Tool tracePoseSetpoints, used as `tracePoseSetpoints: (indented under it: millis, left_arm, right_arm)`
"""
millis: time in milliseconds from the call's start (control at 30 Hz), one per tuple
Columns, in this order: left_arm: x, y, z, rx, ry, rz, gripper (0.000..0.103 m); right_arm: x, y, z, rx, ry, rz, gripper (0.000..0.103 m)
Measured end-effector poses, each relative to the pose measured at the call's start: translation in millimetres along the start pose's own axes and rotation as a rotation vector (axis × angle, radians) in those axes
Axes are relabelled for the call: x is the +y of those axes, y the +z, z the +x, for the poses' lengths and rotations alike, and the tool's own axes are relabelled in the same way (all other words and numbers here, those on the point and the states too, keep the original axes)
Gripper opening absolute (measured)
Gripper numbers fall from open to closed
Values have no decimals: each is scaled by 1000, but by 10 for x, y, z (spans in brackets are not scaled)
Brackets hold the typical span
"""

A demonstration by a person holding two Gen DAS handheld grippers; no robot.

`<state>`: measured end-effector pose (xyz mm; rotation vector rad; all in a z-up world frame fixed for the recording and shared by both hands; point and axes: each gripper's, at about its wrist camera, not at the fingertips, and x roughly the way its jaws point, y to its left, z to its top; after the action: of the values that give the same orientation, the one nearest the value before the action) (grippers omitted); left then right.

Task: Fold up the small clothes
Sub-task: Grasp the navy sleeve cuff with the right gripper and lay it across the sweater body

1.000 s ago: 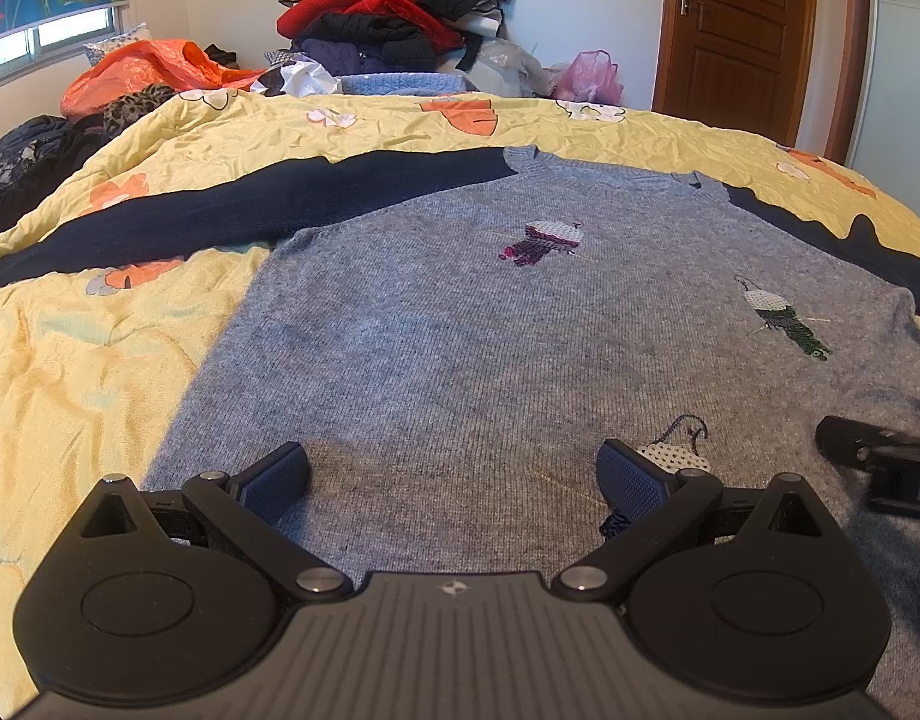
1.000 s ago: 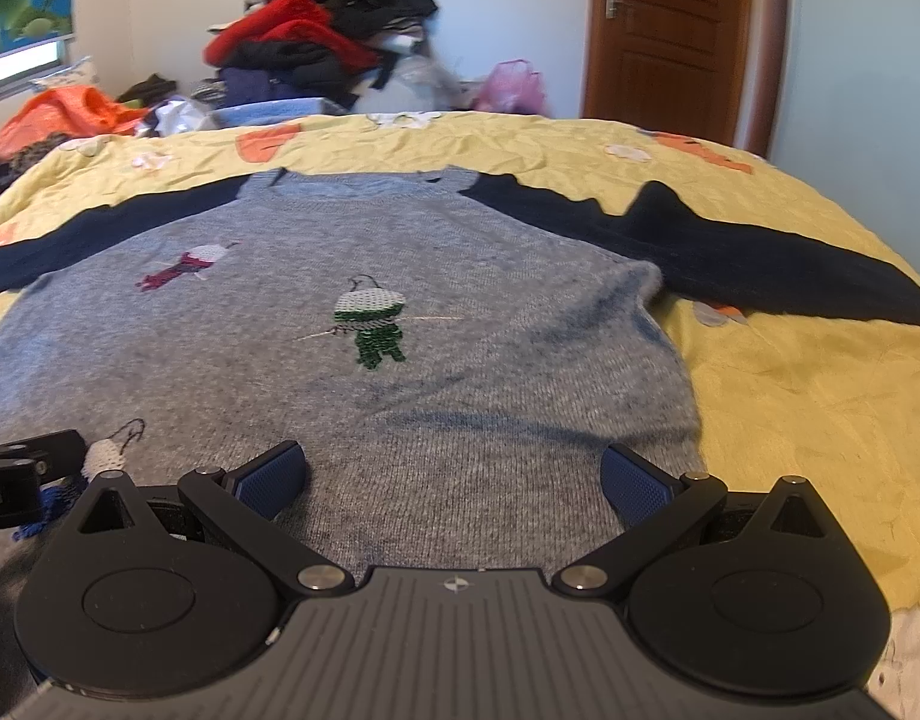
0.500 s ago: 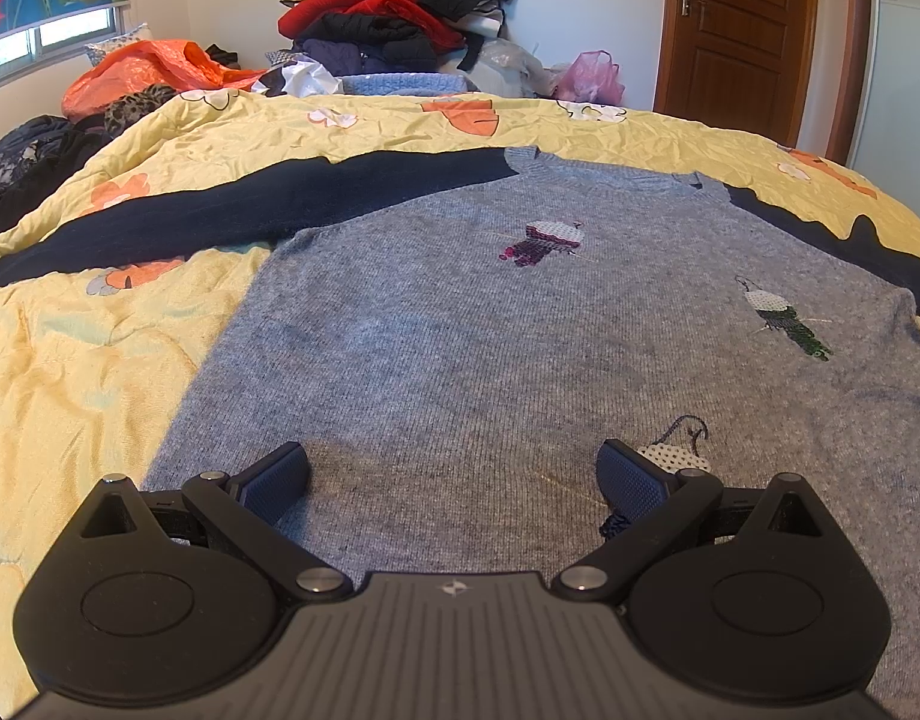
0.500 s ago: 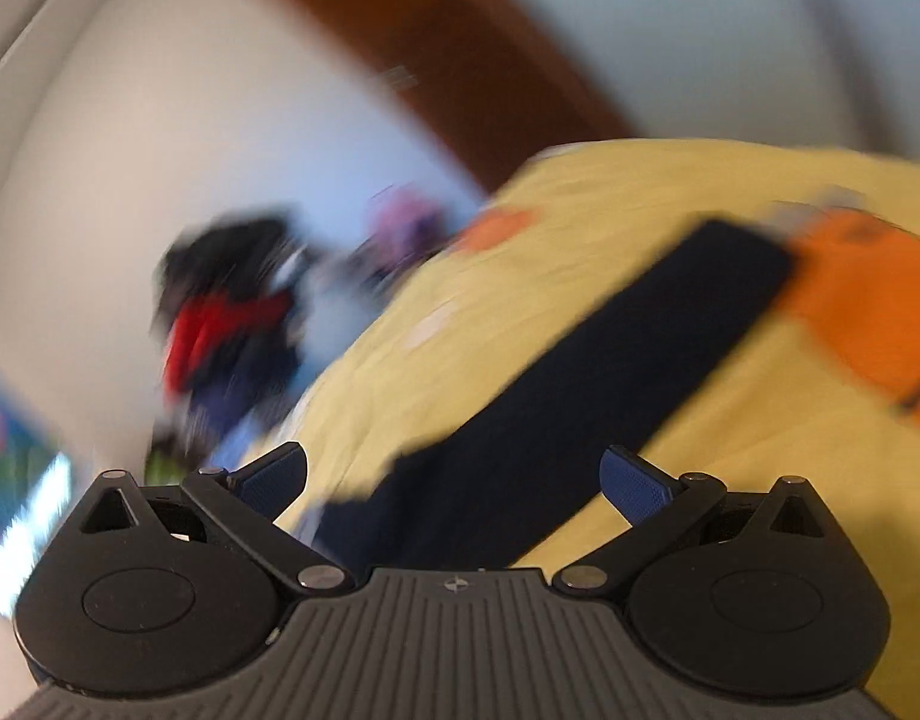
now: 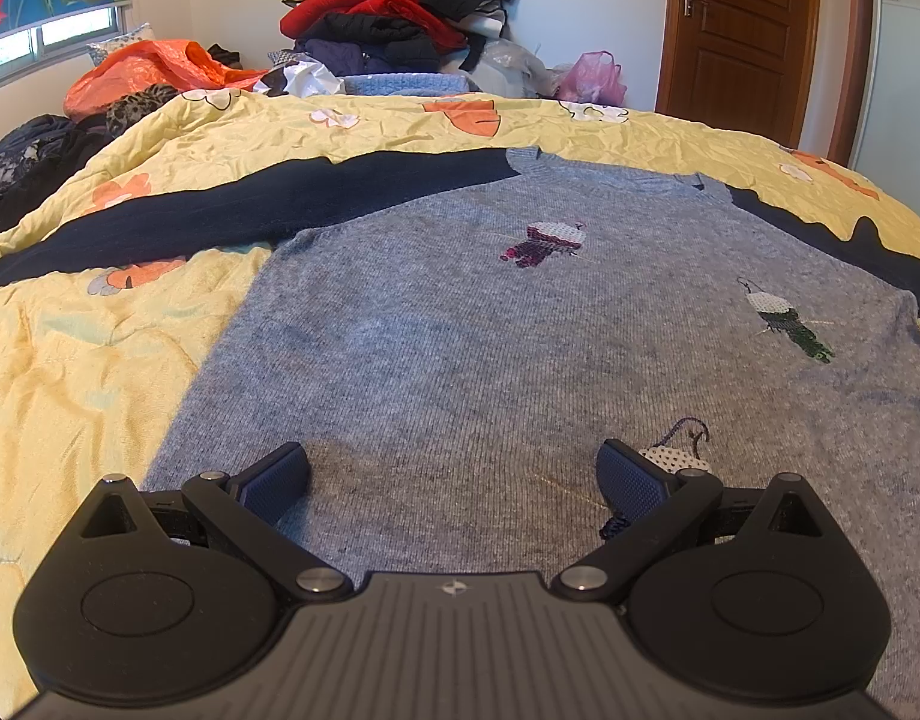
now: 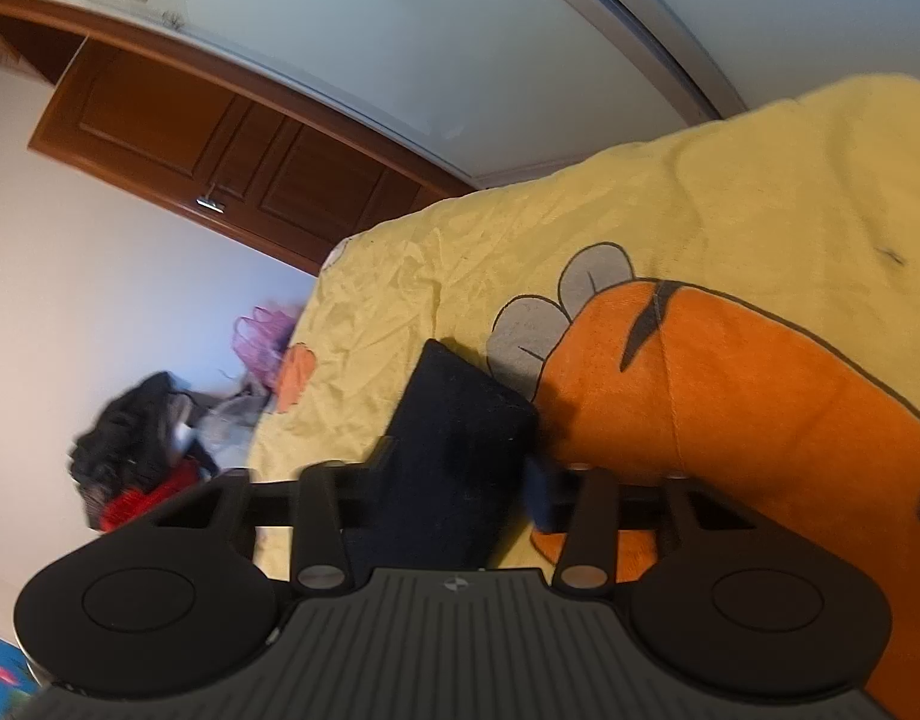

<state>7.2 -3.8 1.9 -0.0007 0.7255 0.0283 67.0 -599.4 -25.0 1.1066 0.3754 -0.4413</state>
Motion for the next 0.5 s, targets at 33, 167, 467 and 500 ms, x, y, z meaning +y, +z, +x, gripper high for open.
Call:
tracePoseSetpoints:
  millis: [33, 167, 467, 500]
  left_arm:
    - [0, 0, 0, 0, 0, 0, 103]
    - [6, 11, 8, 0, -3, -1, 103]
    - [12, 22, 15, -1, -4, -2, 103]
    - [9, 22, 17, -1, -3, -2, 103]
  right_arm:
    - [17, -8, 30, 1, -30, -22, 12]
    - [275, -36, -155, -53, -49, -147, 12]
    - [2079, -2068, -626, 151, 424, -834, 12]
    - [2190, -2370, -574, 203, 449, -885, 12]
